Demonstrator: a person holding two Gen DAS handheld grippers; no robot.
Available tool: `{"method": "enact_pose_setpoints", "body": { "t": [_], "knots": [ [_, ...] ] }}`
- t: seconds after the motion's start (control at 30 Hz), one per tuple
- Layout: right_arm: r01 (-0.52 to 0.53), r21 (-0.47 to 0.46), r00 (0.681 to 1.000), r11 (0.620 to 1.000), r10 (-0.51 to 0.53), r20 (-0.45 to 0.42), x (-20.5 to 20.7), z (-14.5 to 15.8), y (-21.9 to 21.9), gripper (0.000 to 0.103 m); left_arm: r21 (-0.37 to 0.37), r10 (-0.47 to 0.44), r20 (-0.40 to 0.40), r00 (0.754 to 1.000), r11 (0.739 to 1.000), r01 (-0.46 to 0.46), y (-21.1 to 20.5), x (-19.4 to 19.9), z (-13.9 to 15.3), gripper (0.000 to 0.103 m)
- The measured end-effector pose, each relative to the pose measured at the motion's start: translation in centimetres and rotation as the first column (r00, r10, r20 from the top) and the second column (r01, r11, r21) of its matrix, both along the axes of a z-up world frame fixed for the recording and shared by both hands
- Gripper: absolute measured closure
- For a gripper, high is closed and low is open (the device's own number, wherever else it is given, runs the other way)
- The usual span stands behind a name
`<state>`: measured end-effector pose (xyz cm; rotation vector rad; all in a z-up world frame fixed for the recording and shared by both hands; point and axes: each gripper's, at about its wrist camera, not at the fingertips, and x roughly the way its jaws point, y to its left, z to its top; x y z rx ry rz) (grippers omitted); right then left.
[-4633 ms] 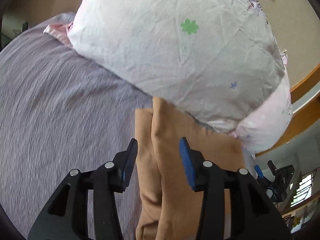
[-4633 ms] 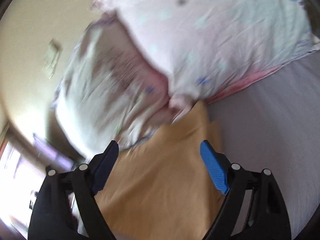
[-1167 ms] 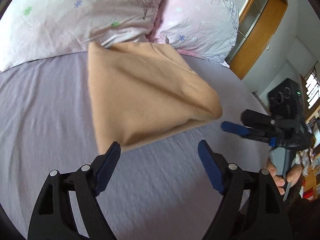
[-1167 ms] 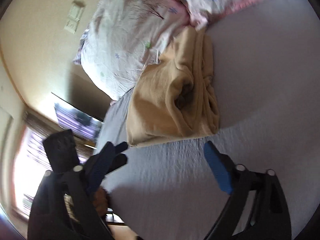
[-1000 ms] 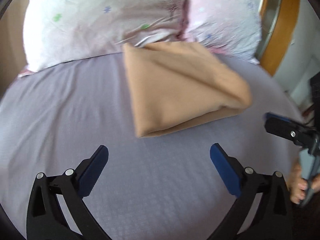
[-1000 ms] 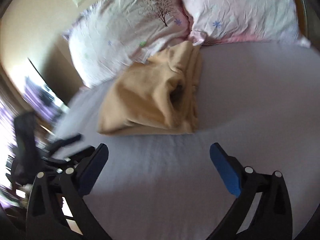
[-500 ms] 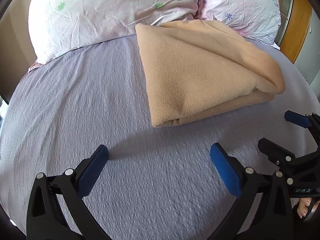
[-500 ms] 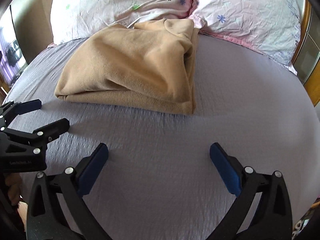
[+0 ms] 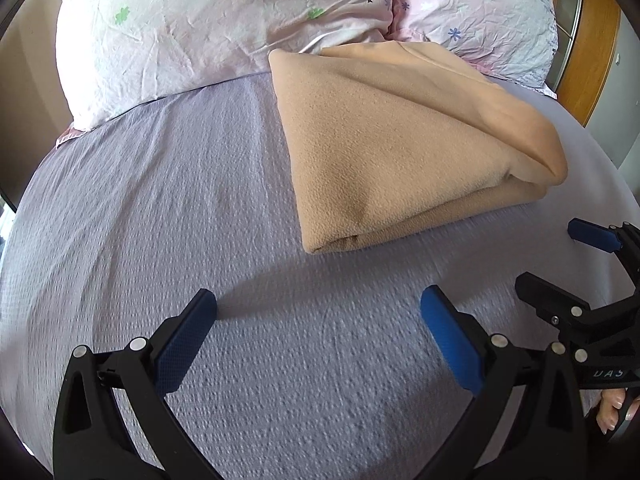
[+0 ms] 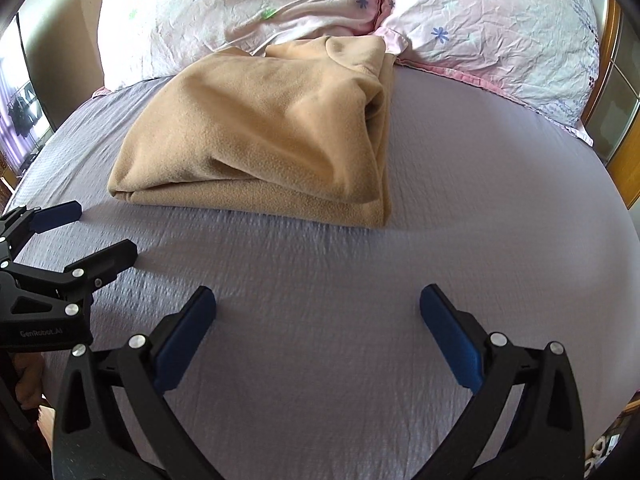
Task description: Fold small clothes
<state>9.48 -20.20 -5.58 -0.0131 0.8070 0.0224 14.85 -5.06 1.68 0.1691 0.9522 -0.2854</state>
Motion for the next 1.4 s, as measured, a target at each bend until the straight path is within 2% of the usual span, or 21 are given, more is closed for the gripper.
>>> {"method": "enact_pose_setpoints", "body": {
  "t": [1.4],
  "knots": [
    [-0.002, 0.001, 1.000, 1.000, 0.002, 0.003, 0.10, 0.00, -0.17, 0.002, 0.005, 0.014, -0.014, 1.000, 1.000, -0.014, -0.09, 0.11, -0.11, 0.001]
  ]
}}
